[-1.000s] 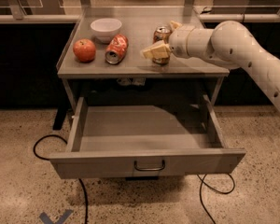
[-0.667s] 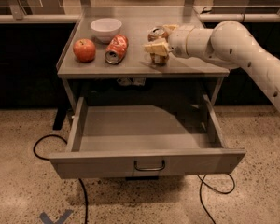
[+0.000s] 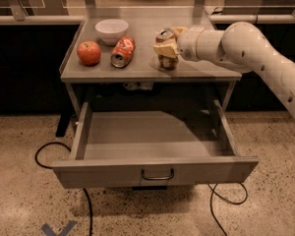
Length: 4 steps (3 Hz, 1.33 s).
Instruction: Place orange can into top drawer
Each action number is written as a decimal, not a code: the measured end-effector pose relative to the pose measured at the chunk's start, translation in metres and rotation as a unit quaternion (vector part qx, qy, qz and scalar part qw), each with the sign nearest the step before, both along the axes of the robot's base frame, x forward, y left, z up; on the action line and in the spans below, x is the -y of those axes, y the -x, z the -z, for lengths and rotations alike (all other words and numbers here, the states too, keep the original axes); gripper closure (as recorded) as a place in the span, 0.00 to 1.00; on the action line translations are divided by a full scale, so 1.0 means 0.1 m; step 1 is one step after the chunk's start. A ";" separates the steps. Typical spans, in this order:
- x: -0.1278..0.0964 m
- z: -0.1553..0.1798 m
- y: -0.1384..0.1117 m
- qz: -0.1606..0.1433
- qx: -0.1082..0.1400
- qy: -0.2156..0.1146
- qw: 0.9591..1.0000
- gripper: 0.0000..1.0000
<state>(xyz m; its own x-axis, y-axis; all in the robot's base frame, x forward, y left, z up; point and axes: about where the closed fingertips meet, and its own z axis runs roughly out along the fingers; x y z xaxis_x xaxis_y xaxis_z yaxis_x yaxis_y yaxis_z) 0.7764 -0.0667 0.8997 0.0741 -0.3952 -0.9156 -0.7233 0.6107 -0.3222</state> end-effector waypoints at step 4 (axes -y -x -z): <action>0.26 -0.46 1.42 0.017 -0.055 0.055 0.997 1.00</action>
Offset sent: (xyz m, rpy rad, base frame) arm -0.1180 -0.0202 0.0249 -0.1522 0.1621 0.0846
